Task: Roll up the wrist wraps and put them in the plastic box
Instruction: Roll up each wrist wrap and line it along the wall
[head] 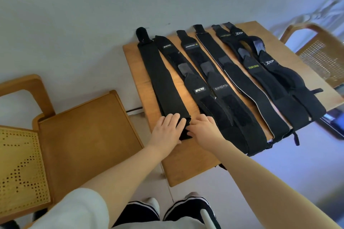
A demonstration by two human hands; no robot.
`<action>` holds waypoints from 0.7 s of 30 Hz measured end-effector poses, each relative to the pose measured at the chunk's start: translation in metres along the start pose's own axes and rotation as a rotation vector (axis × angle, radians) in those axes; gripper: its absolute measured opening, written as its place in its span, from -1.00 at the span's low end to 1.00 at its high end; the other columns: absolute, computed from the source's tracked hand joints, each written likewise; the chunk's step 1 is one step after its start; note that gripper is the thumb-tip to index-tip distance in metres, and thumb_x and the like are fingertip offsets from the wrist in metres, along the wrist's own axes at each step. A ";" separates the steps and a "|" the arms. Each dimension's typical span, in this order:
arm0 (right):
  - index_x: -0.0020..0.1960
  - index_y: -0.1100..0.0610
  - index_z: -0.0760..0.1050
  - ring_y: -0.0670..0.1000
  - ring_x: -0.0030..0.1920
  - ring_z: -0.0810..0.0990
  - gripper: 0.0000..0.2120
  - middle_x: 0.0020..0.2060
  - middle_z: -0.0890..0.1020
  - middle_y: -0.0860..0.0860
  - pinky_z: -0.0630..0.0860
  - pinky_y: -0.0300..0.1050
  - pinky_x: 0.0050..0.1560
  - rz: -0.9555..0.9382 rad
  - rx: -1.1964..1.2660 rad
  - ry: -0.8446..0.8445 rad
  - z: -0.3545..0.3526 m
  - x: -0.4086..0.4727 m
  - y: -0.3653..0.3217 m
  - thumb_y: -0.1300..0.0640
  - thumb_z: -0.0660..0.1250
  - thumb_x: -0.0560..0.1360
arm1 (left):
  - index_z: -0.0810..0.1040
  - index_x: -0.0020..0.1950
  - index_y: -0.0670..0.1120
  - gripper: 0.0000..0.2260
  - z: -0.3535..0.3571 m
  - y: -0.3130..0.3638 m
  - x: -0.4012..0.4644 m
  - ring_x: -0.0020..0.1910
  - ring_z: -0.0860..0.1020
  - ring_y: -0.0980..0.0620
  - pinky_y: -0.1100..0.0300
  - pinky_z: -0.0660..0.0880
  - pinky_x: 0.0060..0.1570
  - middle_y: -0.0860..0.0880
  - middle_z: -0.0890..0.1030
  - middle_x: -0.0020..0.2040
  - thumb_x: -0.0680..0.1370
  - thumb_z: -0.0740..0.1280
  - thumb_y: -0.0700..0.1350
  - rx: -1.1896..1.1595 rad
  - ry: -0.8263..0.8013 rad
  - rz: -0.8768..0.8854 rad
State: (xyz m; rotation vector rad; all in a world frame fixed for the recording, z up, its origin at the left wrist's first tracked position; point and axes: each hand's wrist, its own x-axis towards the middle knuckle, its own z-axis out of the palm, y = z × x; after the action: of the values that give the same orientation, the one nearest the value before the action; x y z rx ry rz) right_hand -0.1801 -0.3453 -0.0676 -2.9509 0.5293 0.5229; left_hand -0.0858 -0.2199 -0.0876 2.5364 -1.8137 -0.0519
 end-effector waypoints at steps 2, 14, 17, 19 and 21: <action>0.31 -0.11 0.46 0.06 0.30 0.26 -0.69 0.20 0.49 -0.08 0.20 -0.03 0.27 0.032 0.012 -0.022 -0.002 0.003 -0.003 -0.05 0.08 0.64 | 0.15 0.50 -0.13 -0.37 0.004 -0.005 0.002 0.43 0.24 -0.10 0.05 0.16 0.40 -0.14 0.25 0.44 0.53 0.33 0.05 -0.064 -0.012 0.023; 0.23 0.00 0.50 0.04 0.31 0.29 -0.76 0.28 0.41 -0.03 0.20 -0.09 0.28 -0.180 0.055 0.102 -0.006 0.027 0.009 0.10 0.15 0.62 | 0.45 0.37 -0.03 -0.62 0.007 -0.017 0.004 0.09 0.53 0.00 0.17 0.50 -0.01 -0.01 0.42 0.31 0.61 0.18 0.09 -0.351 -0.101 -0.102; 0.27 0.10 0.51 0.07 0.47 0.14 -0.67 0.45 0.28 0.01 0.06 0.00 0.43 -0.328 -0.021 0.076 -0.008 0.031 0.016 -0.01 0.12 0.62 | 0.52 0.31 -0.04 -0.64 0.004 -0.017 0.010 0.01 0.55 0.01 0.17 0.50 -0.09 0.02 0.45 0.24 0.61 0.16 0.09 -0.368 -0.089 -0.171; 0.33 0.11 0.45 0.04 0.48 0.11 -0.64 0.45 0.27 0.01 0.02 0.00 0.46 -0.404 -0.081 0.021 -0.011 0.036 0.019 -0.02 0.16 0.61 | 0.52 0.30 -0.05 -0.65 0.001 -0.016 0.013 0.04 0.54 0.02 0.15 0.50 -0.06 0.03 0.46 0.23 0.62 0.15 0.08 -0.365 -0.089 -0.197; 0.36 0.10 0.41 0.04 0.43 0.21 -0.63 0.41 0.31 0.00 0.10 -0.02 0.43 -0.425 -0.076 -0.029 -0.016 0.043 0.022 0.00 0.19 0.60 | 0.48 0.33 -0.04 -0.66 0.000 -0.014 0.014 0.04 0.55 0.01 0.14 0.52 -0.06 0.03 0.48 0.24 0.63 0.14 0.06 -0.363 -0.074 -0.222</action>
State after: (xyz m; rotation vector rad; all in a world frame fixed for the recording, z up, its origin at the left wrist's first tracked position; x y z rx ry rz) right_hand -0.1453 -0.3816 -0.0688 -2.9901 -0.1267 0.5421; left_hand -0.0680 -0.2282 -0.0879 2.4802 -1.3785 -0.4413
